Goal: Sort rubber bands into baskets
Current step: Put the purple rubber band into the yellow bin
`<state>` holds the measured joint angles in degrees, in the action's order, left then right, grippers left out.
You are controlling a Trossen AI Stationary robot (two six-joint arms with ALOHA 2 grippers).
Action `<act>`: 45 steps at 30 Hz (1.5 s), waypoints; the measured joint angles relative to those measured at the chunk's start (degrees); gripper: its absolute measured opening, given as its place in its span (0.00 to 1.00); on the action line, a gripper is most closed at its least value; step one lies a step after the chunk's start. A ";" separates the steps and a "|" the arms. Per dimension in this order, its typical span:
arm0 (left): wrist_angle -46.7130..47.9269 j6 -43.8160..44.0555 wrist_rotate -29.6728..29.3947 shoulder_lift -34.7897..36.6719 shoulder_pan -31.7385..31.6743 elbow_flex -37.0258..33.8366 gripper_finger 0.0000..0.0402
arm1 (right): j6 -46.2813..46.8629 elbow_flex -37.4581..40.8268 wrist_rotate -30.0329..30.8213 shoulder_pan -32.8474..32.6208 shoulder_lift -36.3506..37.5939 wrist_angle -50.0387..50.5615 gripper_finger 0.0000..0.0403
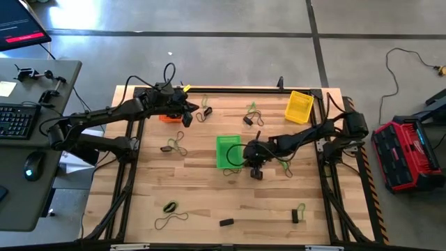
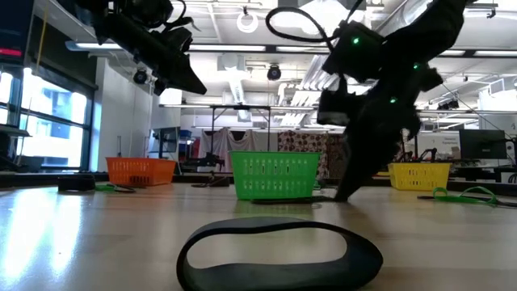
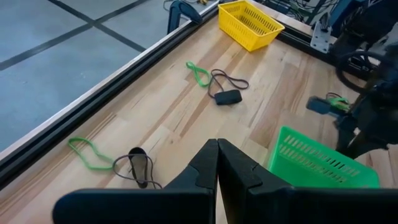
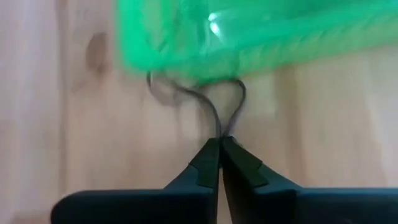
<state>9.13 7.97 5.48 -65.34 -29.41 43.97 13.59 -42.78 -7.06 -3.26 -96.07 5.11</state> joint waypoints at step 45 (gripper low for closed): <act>-5.84 0.92 -0.15 0.00 0.09 0.07 0.00 | 24.89 -15.79 44.36 24.28 41.36 58.21 0.00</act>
<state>3.29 8.88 5.33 -65.34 -29.32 44.03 38.47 -58.57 37.30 21.02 -54.71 63.32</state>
